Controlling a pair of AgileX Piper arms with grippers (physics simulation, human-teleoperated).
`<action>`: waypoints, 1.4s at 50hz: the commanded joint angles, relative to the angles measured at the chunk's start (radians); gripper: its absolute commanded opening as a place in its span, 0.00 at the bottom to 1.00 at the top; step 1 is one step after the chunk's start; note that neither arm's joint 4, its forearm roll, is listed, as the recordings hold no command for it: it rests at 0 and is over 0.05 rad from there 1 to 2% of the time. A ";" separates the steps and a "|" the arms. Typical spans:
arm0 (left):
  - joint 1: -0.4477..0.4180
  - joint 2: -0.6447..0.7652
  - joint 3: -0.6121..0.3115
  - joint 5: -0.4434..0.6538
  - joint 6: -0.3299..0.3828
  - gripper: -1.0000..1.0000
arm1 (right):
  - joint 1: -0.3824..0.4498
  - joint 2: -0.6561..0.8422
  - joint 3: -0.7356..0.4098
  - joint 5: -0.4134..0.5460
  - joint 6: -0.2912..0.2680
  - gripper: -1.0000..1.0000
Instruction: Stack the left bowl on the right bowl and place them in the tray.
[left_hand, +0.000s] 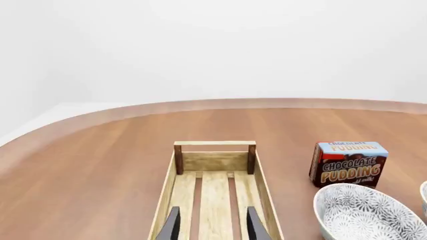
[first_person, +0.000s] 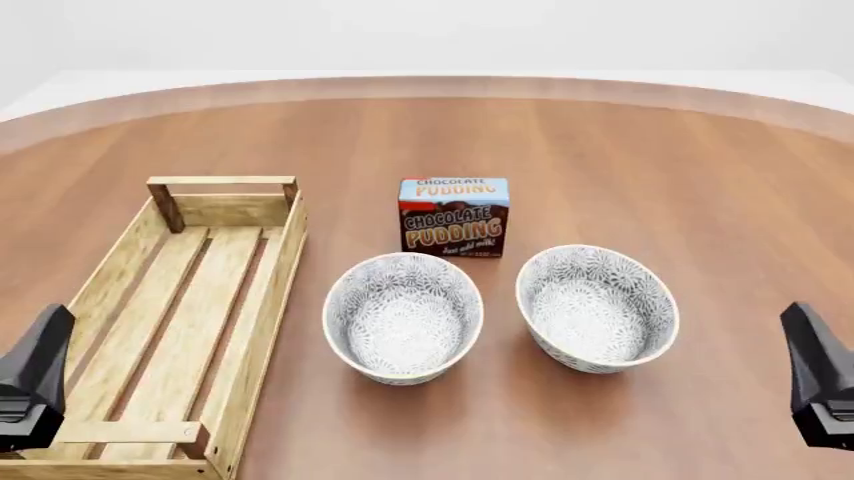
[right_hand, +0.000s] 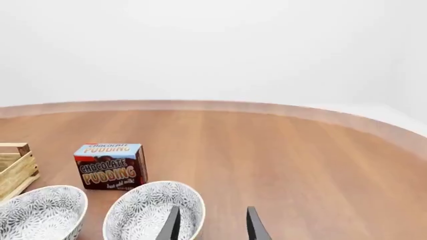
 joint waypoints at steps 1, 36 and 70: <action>0.000 0.000 0.000 0.000 0.000 1.00 | -0.017 0.001 -0.033 0.014 -0.042 1.00; 0.000 0.000 0.000 0.000 0.000 1.00 | 0.323 0.815 -0.640 0.065 -0.226 1.00; 0.000 0.000 0.000 0.000 0.000 1.00 | 0.528 1.363 -0.857 0.047 -0.217 1.00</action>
